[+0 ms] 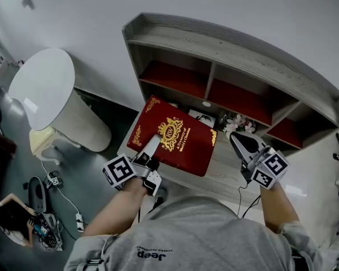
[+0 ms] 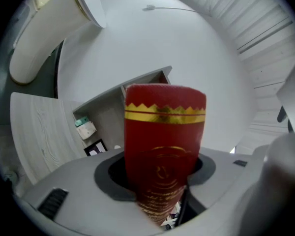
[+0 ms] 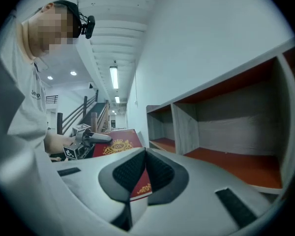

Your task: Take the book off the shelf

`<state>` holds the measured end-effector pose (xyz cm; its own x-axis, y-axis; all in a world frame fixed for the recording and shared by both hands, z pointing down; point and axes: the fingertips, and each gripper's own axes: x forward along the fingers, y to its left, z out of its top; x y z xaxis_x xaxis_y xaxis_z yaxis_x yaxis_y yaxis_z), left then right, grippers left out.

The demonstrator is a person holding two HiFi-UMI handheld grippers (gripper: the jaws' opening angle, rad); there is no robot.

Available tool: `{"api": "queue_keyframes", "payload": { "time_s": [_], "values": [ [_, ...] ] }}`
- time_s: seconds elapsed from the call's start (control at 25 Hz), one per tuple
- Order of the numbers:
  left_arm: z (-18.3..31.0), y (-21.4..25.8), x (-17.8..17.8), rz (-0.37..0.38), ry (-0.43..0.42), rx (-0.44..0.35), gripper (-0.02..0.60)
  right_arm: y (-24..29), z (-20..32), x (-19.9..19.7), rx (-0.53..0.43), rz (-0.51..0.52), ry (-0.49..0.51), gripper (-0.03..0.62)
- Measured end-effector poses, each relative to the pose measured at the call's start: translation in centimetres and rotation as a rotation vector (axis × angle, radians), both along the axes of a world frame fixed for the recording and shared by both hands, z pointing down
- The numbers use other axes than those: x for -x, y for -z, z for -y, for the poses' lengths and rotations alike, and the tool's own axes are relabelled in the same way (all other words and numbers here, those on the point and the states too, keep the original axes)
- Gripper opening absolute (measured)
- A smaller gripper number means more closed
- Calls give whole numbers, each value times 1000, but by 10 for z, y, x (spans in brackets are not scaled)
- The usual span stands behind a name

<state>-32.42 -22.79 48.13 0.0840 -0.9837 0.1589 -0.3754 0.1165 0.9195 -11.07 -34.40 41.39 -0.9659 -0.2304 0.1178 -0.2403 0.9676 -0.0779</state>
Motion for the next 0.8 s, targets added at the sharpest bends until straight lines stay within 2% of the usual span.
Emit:
{"api": "queue_keyframes", "payload": {
  "time_s": [0.16,0.32,0.4,0.48,0.64,0.72,0.8],
  "values": [
    [-13,-17,47,4,11,-49,256,-11,-18,62,12,-27,84,18],
    [-34,-58,90,-58,68,34,256,-30,-31,115,37,-68,150,18],
    [-34,-65,107,-39,50,-23,256,-35,-35,135,47,-81,169,18],
    [-35,-72,120,-28,38,-56,256,-37,-38,153,48,-92,180,18],
    [-55,-107,136,-101,59,33,256,-46,-52,185,53,-142,192,18],
    [-56,-123,146,-76,30,6,256,-60,-59,199,56,-173,197,18],
    [-57,-144,153,-87,15,20,256,-75,-62,210,57,-196,200,18]
  ]
}}
